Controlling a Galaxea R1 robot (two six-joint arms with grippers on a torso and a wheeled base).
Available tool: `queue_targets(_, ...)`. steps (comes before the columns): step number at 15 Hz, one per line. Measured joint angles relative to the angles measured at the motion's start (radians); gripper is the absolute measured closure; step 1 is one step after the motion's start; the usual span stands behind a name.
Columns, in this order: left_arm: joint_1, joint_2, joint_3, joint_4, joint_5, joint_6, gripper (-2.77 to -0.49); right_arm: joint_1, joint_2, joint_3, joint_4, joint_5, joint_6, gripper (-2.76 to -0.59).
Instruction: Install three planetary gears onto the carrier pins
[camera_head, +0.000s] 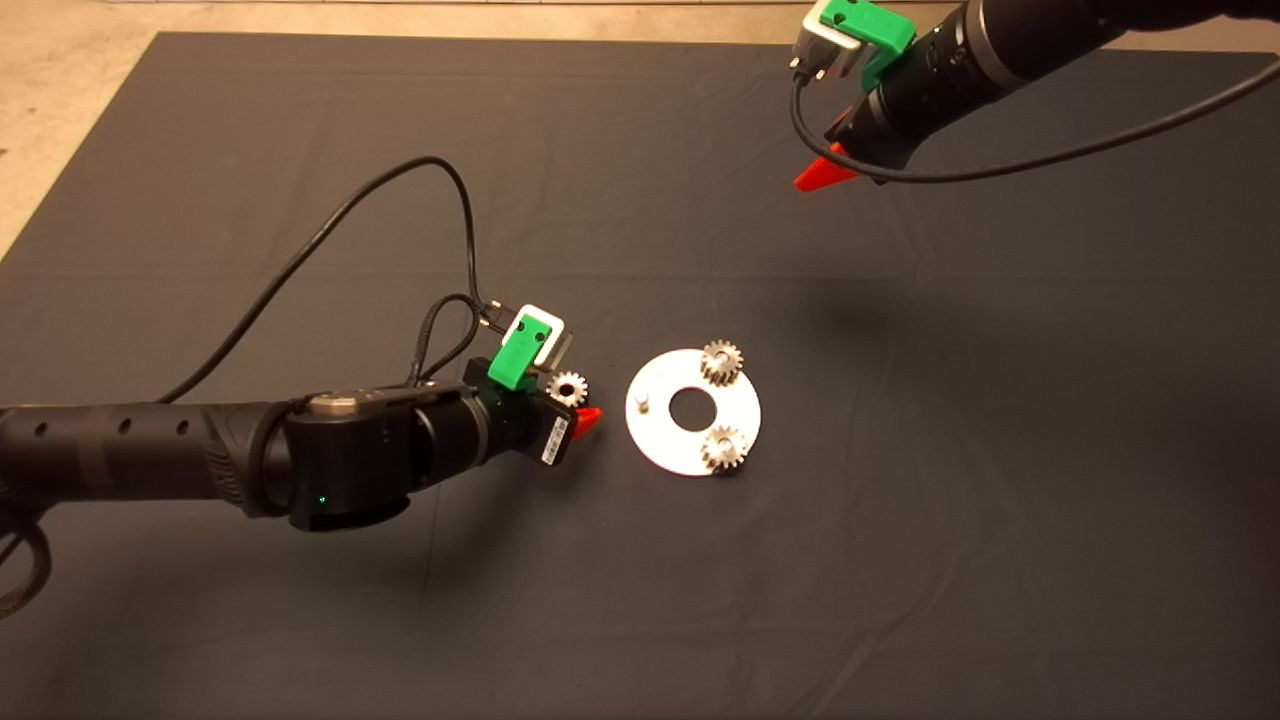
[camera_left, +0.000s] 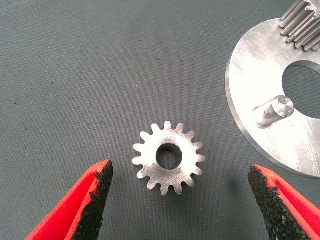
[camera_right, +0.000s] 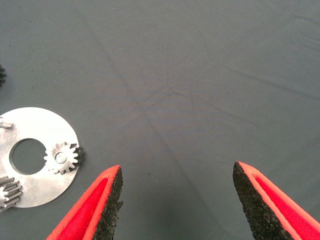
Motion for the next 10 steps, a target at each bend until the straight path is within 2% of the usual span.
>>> queue_targets(7, 0.002, -0.003, 0.000, 0.000, 0.000, 0.004, -1.91, 0.000, 0.002, 0.013, 0.000, 0.000, 0.000, -1.62)
queue_targets(10, 0.022, -0.003, -0.023, 0.001, 0.000, 0.011, -1.91, 0.000, 0.002, 0.013, 0.000, 0.000, 0.000, -1.62)
